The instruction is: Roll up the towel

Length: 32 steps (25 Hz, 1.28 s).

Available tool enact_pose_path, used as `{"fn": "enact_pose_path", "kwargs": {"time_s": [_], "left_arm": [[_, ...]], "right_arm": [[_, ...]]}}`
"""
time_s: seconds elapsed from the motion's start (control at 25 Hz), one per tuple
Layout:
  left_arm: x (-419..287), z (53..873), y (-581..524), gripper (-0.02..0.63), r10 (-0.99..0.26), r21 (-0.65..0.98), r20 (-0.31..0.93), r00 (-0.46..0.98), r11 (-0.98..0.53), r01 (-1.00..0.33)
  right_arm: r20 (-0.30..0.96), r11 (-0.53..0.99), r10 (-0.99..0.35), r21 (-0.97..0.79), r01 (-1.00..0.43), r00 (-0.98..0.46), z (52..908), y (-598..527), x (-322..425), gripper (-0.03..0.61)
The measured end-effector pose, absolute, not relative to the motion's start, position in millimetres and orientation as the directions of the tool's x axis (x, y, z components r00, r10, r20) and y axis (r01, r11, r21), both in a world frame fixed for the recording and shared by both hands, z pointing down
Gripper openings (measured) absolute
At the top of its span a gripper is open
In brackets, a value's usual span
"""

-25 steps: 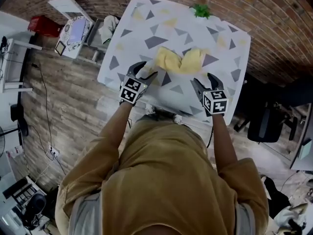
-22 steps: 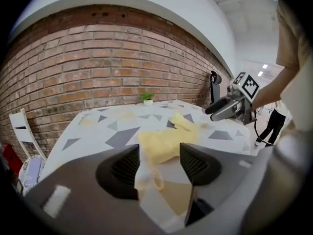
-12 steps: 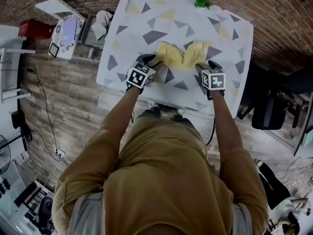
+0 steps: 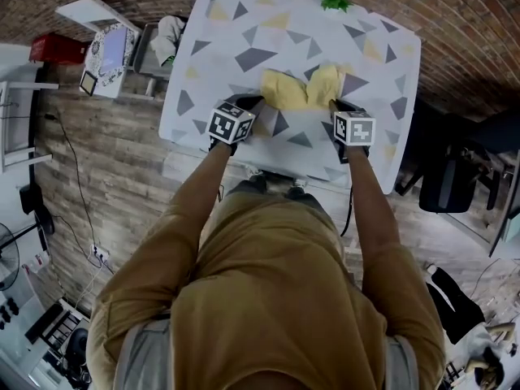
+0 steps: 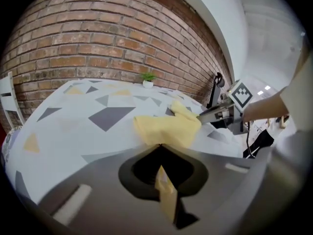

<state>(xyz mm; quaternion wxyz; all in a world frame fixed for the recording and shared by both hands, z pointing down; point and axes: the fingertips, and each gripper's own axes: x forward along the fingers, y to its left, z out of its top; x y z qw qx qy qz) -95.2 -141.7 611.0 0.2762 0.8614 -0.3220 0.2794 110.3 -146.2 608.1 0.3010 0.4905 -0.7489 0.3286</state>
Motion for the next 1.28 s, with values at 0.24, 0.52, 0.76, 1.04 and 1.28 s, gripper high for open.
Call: {"fn": "enact_pose_path", "kwargs": {"time_s": [0.24, 0.52, 0.76, 1.04, 1.28], "left_arm": [[-103.4, 594.1, -145.0, 0.061, -0.473, 0.361, 0.592, 0.653, -0.569, -0.739], [-89.3, 621.2, -135.5, 0.326, -0.389, 0.246, 0.726, 0.567, -0.623, -0.743], [-80.0, 620.0, -137.0, 0.275, -0.443, -0.015, 0.768, 0.462, -0.735, -0.678], [-66.6, 622.1, -134.0, 0.087, -0.4, 0.017, 0.746, 0.532, -0.788, -0.616], [-83.7, 577.6, -175.2, 0.083, -0.533, 0.066, 0.629, 0.566, -0.689, -0.722]], "right_arm": [[0.698, 0.257, -0.598, -0.298, -0.919, -0.394, 585.1, -143.4, 109.3, 0.021], [0.558, 0.262, -0.68, -0.422, -0.868, -0.476, 532.5, -149.5, 96.3, 0.02], [0.466, 0.319, -0.709, -0.458, -0.83, -0.529, 490.4, -148.0, 81.5, 0.02], [0.435, 0.338, -0.726, -0.448, -0.827, -0.532, 472.2, -143.2, 85.3, 0.02], [0.413, 0.344, -0.747, -0.429, -0.835, -0.521, 460.3, -162.3, 99.4, 0.02]]}}
